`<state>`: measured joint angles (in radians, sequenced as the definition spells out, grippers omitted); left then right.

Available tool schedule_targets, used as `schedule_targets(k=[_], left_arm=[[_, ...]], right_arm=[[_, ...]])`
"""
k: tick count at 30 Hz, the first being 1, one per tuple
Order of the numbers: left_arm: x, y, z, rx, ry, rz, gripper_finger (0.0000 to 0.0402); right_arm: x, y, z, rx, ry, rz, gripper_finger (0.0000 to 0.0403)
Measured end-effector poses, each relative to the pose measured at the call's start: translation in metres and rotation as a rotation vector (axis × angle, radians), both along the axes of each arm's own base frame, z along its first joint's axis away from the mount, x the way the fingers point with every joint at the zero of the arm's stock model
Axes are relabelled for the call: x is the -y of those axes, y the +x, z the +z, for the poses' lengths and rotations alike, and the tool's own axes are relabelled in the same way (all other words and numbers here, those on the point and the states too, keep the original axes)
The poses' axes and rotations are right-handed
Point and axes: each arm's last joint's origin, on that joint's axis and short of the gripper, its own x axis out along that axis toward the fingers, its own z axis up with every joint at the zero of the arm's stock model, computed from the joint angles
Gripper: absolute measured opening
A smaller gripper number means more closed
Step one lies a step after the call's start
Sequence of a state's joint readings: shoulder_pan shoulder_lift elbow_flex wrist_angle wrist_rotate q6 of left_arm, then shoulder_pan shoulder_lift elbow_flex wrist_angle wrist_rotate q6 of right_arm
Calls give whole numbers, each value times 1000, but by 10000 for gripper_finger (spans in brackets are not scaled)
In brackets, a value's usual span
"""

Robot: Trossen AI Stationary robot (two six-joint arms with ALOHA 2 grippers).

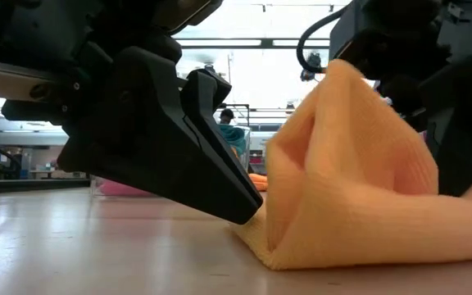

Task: Fold microfiber towels
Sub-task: Fold the bottom orange microfiber cloth

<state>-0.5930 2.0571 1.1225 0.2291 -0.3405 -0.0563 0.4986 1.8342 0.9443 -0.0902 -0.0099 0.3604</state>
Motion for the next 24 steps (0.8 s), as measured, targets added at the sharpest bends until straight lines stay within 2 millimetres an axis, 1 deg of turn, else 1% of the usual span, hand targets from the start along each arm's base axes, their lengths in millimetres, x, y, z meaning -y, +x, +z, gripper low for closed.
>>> schedule_targets(k=[4, 9, 14, 16, 18, 24], left_arm=[[0, 0, 0, -1, -2, 2, 47], [0, 0, 0, 0, -9, 6, 47], [0, 0, 0, 1, -11, 7, 43], [0, 0, 1, 3, -12, 6, 42], [0, 0, 1, 3, -11, 7, 42], [-2, 0, 0, -4, 3, 19, 41]], right_arm=[[3, 2, 7, -18, 20, -7, 183], [4, 1, 25, -26, 13, -5, 188], [6, -3, 57, 82, 22, -21, 186], [1, -4, 65, 155, -3, -22, 186], [-8, -1, 66, 240, -7, 8, 186], [-30, 6, 47, 333, -32, 45, 185]])
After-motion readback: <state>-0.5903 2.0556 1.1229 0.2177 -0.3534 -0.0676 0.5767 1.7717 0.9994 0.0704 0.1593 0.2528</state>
